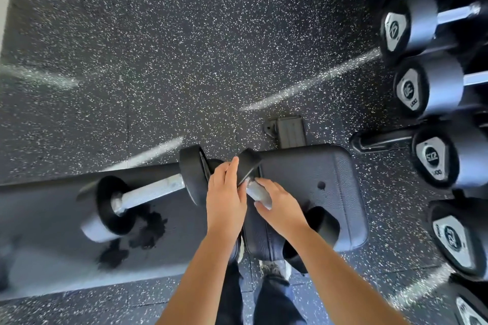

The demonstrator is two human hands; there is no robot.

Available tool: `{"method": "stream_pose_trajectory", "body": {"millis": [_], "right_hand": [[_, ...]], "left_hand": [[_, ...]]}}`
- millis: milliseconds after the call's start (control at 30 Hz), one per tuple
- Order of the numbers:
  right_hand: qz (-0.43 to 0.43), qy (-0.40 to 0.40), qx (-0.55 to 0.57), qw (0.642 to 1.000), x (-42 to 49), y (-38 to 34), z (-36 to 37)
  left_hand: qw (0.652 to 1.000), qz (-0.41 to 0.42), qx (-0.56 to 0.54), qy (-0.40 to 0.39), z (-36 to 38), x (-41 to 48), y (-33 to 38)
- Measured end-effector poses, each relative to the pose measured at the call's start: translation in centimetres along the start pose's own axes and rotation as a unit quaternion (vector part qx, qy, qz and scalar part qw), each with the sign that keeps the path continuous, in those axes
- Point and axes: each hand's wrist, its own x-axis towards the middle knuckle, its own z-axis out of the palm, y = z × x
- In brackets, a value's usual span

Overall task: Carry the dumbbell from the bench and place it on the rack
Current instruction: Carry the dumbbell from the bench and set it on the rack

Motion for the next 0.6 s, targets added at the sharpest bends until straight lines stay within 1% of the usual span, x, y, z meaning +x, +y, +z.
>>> {"method": "stream_pose_trajectory", "body": {"millis": [100, 233, 333, 467, 600], "right_hand": [[0.025, -0.025, 0.022, 0.999, 0.4, 0.2, -0.3], [0.052, -0.067, 0.008, 0.996, 0.5, 0.2, -0.7], [0.071, -0.092, 0.021, 0.993, 0.4, -0.1, -1.3], [0.079, -0.091, 0.052, 0.991, -0.3, -0.9, -1.8], [0.11, -0.077, 0.094, 0.987, -2.1, -1.3, -2.5]], "left_hand": [[0.999, -0.03, -0.014, -0.014, 0.0, 0.5, 0.2], [0.995, -0.093, -0.038, -0.024, 0.1, 1.3, 0.6], [0.991, -0.117, -0.057, -0.027, -0.1, 1.5, 0.7], [0.99, -0.122, -0.07, -0.021, -0.9, 0.8, 1.5], [0.994, -0.077, -0.076, -0.033, -1.9, -0.2, 3.3]]}}
